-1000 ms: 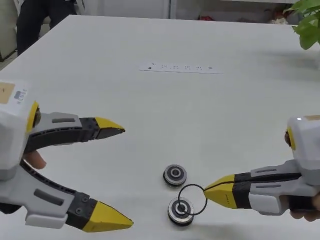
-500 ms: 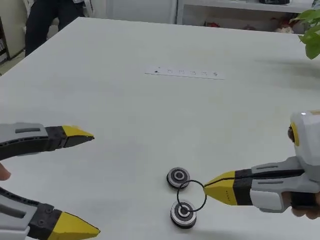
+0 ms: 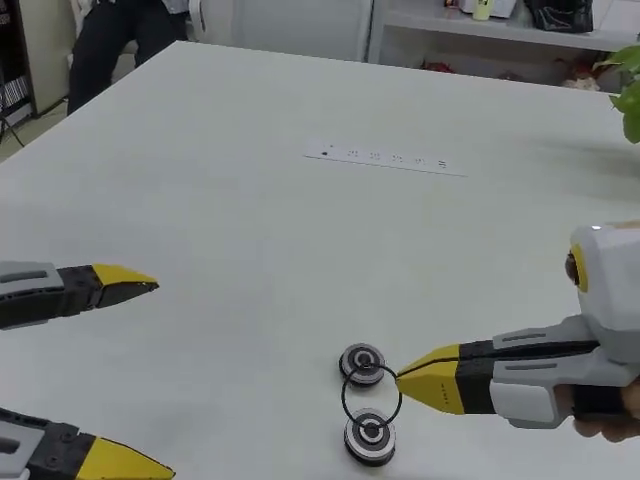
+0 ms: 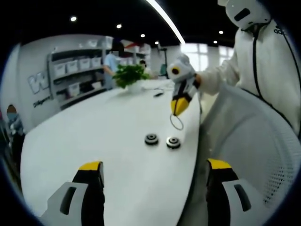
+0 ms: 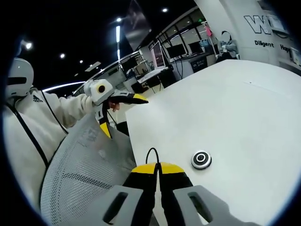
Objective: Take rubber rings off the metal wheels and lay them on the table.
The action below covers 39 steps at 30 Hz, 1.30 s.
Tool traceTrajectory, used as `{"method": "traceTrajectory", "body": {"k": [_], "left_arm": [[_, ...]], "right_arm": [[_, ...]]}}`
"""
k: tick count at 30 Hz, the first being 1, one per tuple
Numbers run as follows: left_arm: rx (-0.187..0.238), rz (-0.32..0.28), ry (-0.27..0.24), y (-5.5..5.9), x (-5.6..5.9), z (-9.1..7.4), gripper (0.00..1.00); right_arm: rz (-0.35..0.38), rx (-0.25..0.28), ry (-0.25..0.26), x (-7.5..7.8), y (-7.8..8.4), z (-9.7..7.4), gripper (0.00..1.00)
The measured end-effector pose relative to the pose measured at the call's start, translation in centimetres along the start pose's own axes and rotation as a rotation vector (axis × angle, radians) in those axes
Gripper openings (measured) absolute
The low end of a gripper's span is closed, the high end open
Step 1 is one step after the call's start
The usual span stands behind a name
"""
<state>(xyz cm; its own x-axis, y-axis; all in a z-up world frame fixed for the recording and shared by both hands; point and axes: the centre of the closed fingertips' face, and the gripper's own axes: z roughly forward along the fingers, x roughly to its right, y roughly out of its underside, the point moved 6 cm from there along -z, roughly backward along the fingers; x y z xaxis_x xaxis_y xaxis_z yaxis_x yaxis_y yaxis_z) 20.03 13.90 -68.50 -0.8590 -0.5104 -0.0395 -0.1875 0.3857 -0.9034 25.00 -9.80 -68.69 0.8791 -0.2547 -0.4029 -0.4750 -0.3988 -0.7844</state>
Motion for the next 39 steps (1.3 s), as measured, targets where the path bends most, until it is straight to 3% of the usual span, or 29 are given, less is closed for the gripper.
{"method": "traceTrajectory", "body": {"k": [19,39], "left_arm": [[-0.014,-0.034,-0.034,1.4,0.1,-0.9,0.91],[-0.021,-0.074,-0.053,2.2,0.1,-1.3,0.91]], "right_arm": [[-0.029,-0.031,-0.061,-0.2,-1.4,2.6,0.0],[-0.04,-0.109,-0.108,0.6,-0.4,6.2,0.0]]}}
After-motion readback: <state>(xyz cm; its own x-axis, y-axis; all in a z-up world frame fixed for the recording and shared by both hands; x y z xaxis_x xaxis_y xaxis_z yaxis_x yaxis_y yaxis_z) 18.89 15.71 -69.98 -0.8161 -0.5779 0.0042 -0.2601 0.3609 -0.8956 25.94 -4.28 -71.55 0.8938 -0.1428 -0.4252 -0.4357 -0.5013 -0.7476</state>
